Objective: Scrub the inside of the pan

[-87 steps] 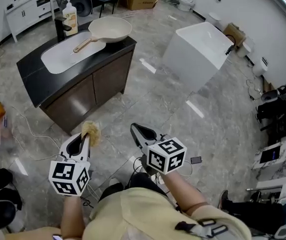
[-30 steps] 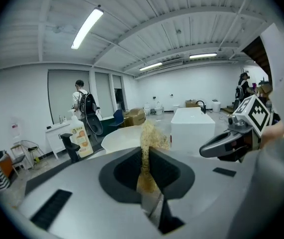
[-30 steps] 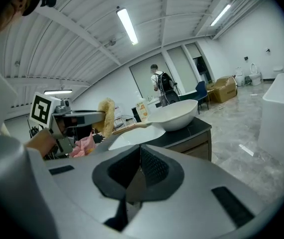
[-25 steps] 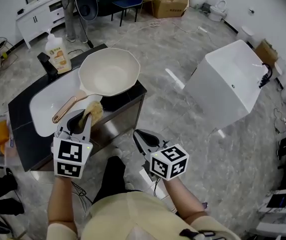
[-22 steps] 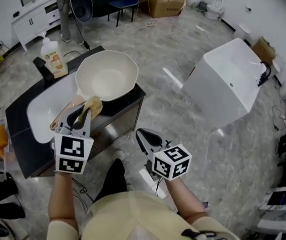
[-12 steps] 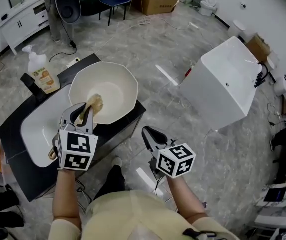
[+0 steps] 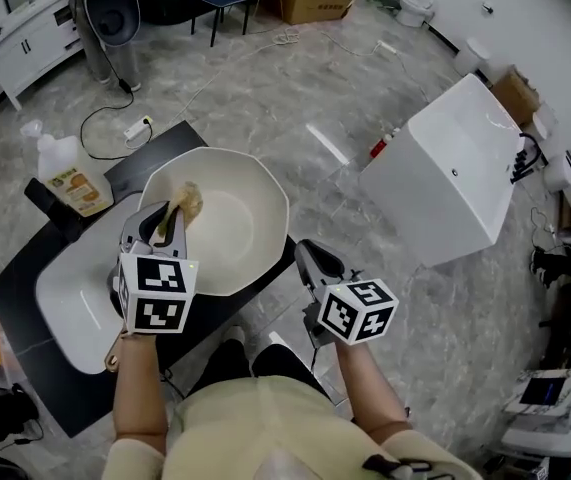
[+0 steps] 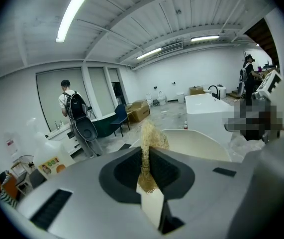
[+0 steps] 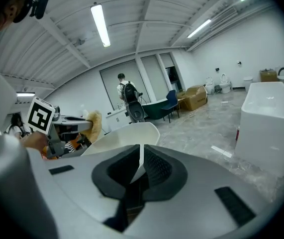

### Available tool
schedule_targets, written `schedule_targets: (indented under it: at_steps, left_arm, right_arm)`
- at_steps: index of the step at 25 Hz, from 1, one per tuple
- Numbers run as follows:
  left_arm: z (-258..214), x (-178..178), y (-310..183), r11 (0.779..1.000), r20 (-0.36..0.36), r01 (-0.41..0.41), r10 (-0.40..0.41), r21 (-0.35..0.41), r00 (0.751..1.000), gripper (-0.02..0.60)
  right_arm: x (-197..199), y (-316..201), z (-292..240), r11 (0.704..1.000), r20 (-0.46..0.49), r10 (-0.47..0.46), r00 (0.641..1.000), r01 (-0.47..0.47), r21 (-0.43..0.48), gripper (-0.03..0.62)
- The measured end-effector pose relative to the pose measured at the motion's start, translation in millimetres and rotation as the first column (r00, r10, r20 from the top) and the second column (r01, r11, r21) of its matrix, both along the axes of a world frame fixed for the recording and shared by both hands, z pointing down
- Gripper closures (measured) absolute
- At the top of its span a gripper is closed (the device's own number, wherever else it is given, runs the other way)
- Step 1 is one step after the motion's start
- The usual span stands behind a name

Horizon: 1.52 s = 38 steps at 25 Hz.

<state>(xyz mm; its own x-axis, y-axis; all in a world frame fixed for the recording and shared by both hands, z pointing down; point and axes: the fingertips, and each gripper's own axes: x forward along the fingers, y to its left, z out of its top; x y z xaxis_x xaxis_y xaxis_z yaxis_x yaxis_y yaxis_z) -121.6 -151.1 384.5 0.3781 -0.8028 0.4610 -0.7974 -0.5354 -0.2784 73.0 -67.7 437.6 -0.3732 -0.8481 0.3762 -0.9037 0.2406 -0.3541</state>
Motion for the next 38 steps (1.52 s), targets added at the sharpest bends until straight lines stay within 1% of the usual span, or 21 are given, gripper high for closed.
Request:
schedule_targets:
  at_steps: [2, 4, 7, 10, 17, 23, 32, 38]
  left_arm:
    - [4, -3, -18, 1.000, 0.005, 0.015, -0.015, 0.006, 1.000, 0.542]
    - [8, -7, -32, 0.999, -0.001, 0.048, -0.048, 0.003, 0.999, 0.541]
    - [12, -2, -49, 0.997, -0.008, 0.078, -0.078, -0.014, 0.997, 0.541]
    - [25, 1, -60, 0.995, 0.029, 0.096, -0.095, -0.035, 0.995, 0.541]
    - [63, 4, -87, 0.980, 0.121, 0.170, -0.157, -0.108, 0.980, 0.541]
    - [86, 13, -113, 0.968, 0.143, 0.219, -0.201, -0.124, 0.969, 0.541]
    - [110, 32, -132, 0.957, 0.159, 0.253, -0.230, -0.143, 0.960, 0.542]
    - [137, 47, -130, 0.948, 0.182, 0.231, -0.193, -0.219, 0.964, 0.542]
  right_arm:
    - [0, -10, 2, 1.000, -0.008, -0.011, 1.000, 0.011, -0.011, 0.577]
    - [3, -17, 5, 0.999, -0.008, -0.023, 1.000, 0.023, -0.026, 0.577]
    - [13, -34, 8, 0.999, 0.000, -0.040, 0.999, 0.040, -0.037, 0.576]
    - [13, -53, 13, 0.995, 0.018, -0.085, 0.996, 0.085, -0.043, 0.576]
    - [11, -82, 13, 0.982, 0.047, -0.182, 0.982, 0.184, -0.040, 0.577]
    - [14, -98, 20, 0.969, 0.038, -0.240, 0.970, 0.242, -0.049, 0.576]
    - [12, -110, 21, 0.945, 0.058, -0.320, 0.946, 0.323, -0.046, 0.577]
    - [13, -116, 24, 0.931, 0.073, -0.358, 0.931, 0.362, -0.051, 0.577]
